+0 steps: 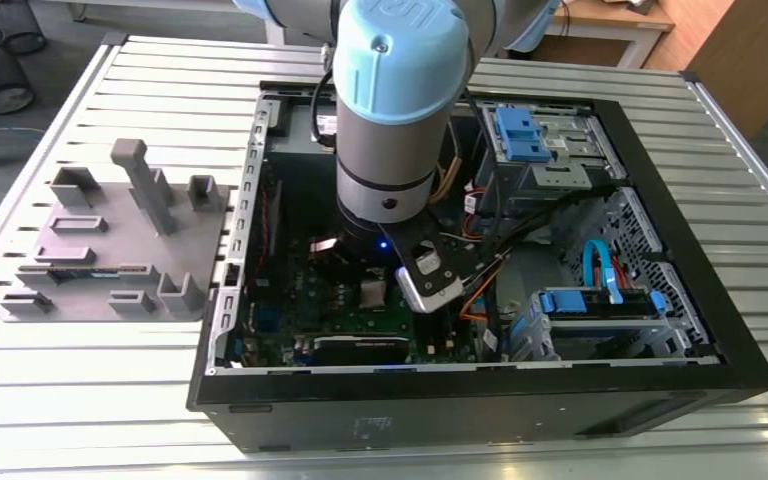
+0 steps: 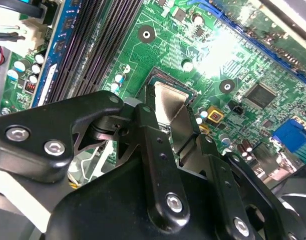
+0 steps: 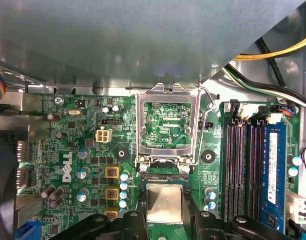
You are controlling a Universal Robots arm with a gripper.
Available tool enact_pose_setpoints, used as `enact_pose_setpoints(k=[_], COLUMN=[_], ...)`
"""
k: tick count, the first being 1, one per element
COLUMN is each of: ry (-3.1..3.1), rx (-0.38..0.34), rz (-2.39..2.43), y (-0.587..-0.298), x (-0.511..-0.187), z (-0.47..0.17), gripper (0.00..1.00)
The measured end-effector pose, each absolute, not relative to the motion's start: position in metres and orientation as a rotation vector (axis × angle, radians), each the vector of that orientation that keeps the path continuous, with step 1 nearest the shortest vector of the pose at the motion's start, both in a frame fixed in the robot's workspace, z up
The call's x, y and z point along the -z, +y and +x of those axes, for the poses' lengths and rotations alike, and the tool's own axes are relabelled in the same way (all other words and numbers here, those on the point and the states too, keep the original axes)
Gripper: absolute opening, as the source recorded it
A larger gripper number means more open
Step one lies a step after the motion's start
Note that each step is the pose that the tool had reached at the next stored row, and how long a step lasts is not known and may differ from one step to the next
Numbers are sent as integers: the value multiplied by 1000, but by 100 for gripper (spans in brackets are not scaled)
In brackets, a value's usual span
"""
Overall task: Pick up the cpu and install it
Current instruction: 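Place the cpu into insertion slot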
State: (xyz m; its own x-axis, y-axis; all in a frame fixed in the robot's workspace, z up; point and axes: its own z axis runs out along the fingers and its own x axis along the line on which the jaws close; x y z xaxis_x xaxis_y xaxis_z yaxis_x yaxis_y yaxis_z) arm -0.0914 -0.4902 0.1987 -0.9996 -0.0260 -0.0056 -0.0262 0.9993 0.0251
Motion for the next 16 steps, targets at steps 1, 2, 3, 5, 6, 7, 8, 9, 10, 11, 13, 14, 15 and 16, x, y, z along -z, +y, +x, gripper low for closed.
enact_pose_setpoints(k=[1, 2, 3, 5, 6, 7, 8, 9, 10, 11, 13, 14, 15, 16], ry=[3136, 3136, 3136, 3136, 3136, 3136, 3136, 3136, 3136, 3136, 3136, 3136, 3136, 3136], rx=[-39, -39, -39, -39, -39, -39, -39, -39, -39, -39, -39, -39, -39, -39], rz=[-41, -41, -41, -41, -41, -41, -41, -41, -41, -41, -41, -41, -41, -41], y=[-490, -490, -490, -490, -490, -490, -490, -490, -490, -490, -490, -490, -490, -490], x=[-198, -198, -197, -196, -196, -196, -196, -196, -196, -196, -196, -196, -196, -196], z=[-91, -91, -91, -91, -91, -91, -91, -91, -91, -91, -91, -92, -92, -92], gripper=[38, 38, 38, 38, 38, 38, 38, 38, 38, 38, 38, 38, 40, 40])
